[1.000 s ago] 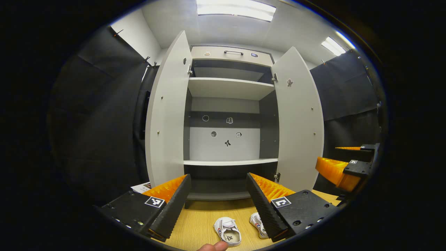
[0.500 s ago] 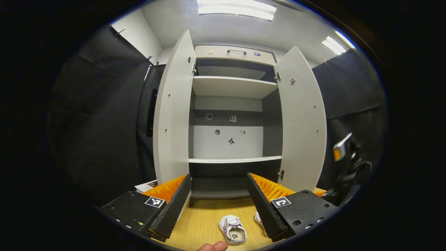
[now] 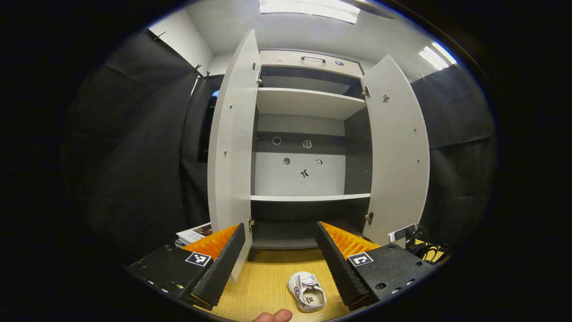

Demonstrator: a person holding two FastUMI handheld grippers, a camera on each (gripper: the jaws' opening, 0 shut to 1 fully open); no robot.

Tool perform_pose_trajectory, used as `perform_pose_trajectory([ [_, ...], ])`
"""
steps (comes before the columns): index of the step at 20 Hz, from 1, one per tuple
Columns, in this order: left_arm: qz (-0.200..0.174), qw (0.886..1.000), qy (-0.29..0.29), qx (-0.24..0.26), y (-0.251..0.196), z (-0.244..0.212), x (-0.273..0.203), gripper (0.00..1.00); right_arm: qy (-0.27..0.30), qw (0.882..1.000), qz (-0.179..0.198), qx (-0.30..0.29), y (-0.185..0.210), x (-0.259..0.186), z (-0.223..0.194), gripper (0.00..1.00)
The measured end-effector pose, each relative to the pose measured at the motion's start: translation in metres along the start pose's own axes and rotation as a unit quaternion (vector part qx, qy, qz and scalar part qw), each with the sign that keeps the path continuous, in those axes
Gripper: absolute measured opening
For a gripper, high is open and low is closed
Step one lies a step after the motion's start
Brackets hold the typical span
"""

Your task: Grab one shoe with the right hand and put it into the shoe cabinet, grab the other shoe with the left hand and put it into the shoe cabinet; then close the right door with the right hand and the left door with the left hand.

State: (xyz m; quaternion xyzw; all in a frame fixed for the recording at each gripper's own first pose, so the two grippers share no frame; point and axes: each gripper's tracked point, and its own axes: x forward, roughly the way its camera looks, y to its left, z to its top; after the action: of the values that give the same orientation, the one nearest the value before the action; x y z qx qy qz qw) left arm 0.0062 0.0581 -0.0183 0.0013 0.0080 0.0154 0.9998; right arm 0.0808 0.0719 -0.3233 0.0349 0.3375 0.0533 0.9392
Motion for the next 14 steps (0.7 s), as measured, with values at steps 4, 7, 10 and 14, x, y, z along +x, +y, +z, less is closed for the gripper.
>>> perform_pose_trajectory([
  [4, 0.003, 1.0, 0.009, 0.0, 0.008, -0.008, 0.006, 0.95, 0.024, 1.0, -0.009, 0.005, -0.005, 0.029, -0.002, 0.7],
  [7, 0.005, 1.0, 0.015, -0.003, 0.012, -0.014, 0.012, 0.95, 0.038, 0.999, -0.006, 0.013, -0.003, 0.048, -0.003, 0.61],
  [10, 0.006, 1.0, 0.023, -0.007, 0.015, -0.018, 0.016, 0.95, 0.049, 0.999, -0.01, 0.003, -0.003, 0.068, -0.003, 0.51],
  [14, 0.01, 1.0, 0.028, -0.006, 0.019, -0.022, 0.02, 0.95, 0.057, 0.998, -0.034, 0.002, -0.011, 0.084, -0.005, 0.34],
])
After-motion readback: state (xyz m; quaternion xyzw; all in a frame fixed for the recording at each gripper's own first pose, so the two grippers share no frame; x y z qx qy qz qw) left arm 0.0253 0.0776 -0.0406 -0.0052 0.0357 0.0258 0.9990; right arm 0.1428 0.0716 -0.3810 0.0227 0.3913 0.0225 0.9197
